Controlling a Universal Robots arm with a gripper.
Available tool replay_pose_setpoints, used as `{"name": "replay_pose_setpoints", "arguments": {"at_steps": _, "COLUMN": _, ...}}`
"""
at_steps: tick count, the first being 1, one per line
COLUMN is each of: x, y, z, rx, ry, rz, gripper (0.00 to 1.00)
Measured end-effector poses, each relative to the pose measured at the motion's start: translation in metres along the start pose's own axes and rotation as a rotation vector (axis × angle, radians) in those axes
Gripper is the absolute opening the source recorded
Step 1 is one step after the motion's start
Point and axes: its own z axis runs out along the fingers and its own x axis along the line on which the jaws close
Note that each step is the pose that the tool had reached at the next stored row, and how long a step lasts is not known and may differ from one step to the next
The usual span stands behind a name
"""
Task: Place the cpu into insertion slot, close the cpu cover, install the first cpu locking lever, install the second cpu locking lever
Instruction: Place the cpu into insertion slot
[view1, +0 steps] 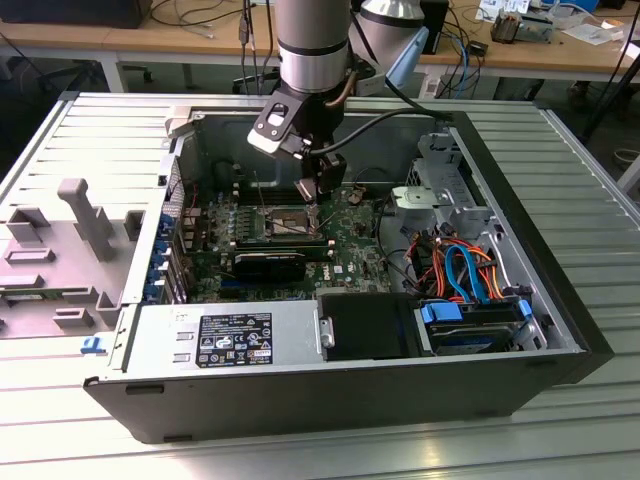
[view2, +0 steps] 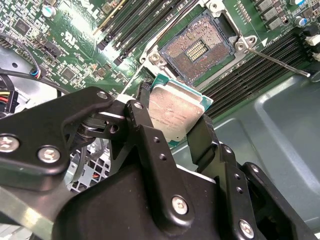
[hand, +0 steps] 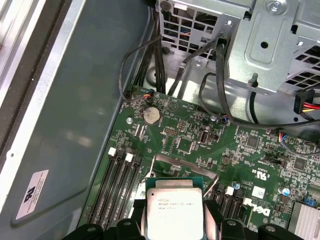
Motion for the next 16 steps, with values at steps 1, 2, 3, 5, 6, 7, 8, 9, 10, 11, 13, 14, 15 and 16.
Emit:
{"name": "replay_pose_setpoints", "arguments": {"at_steps": 1, "x": 0.0, "y": 0.0, "z": 0.0, "rx": 0.0, "ry": -0.0001, "rz": 0.001, "gripper": 0.55}}
{"name": "replay_pose_setpoints", "arguments": {"at_steps": 2, "x": 0.0, "y": 0.0, "z": 0.0, "rx": 0.0, "ry": -0.0002, "rz": 0.002, "gripper": 0.55}}
{"name": "replay_pose_setpoints", "arguments": {"at_steps": 3, "x": 0.0, "y": 0.0, "z": 0.0, "rx": 0.0, "ry": -0.0002, "rz": 0.003, "gripper": 0.55}}
{"name": "replay_pose_setpoints", "arguments": {"at_steps": 5, "x": 0.0, "y": 0.0, "z": 0.0, "rx": 0.0, "ry": -0.0004, "rz": 0.004, "gripper": 0.55}}
{"name": "replay_pose_setpoints", "arguments": {"at_steps": 6, "x": 0.0, "y": 0.0, "z": 0.0, "rx": 0.0, "ry": -0.0005, "rz": 0.005, "gripper": 0.55}}
{"name": "replay_pose_setpoints", "arguments": {"at_steps": 7, "x": 0.0, "y": 0.0, "z": 0.0, "rx": -0.0001, "ry": -0.0005, "rz": 0.006, "gripper": 0.55}}
{"name": "replay_pose_setpoints", "arguments": {"at_steps": 8, "x": 0.0, "y": 0.0, "z": 0.0001, "rx": -0.0001, "ry": -0.0006, "rz": 0.007, "gripper": 0.55}}
{"name": "replay_pose_setpoints", "arguments": {"at_steps": 9, "x": 0.0, "y": 0.0, "z": 0.0001, "rx": -0.0001, "ry": -0.0007, "rz": 0.007, "gripper": 0.55}}
{"name": "replay_pose_setpoints", "arguments": {"at_steps": 10, "x": 0.0, "y": 0.0, "z": 0.0001, "rx": -0.0001, "ry": -0.0008, "rz": 0.008, "gripper": 0.55}}
{"name": "replay_pose_setpoints", "arguments": {"at_steps": 11, "x": 0.0, "y": 0.0, "z": 0.0001, "rx": -0.0001, "ry": -0.0008, "rz": 0.009, "gripper": 0.55}}
{"name": "replay_pose_setpoints", "arguments": {"at_steps": 13, "x": 0.0, "y": 0.0, "z": 0.0001, "rx": -0.0001, "ry": -0.001, "rz": 0.011, "gripper": 0.55}}
{"name": "replay_pose_setpoints", "arguments": {"at_steps": 14, "x": 0.0, "y": 0.0, "z": 0.0001, "rx": -0.0002, "ry": -0.0011, "rz": 0.012, "gripper": 0.55}}
{"name": "replay_pose_setpoints", "arguments": {"at_steps": 15, "x": 0.0, "y": 0.0, "z": 0.0001, "rx": -0.0002, "ry": -0.0012, "rz": 0.013, "gripper": 0.55}}
{"name": "replay_pose_setpoints", "arguments": {"at_steps": 16, "x": 0.0, "y": 0.0, "z": 0.0001, "rx": -0.0002, "ry": -0.0013, "rz": 0.015, "gripper": 0.55}}
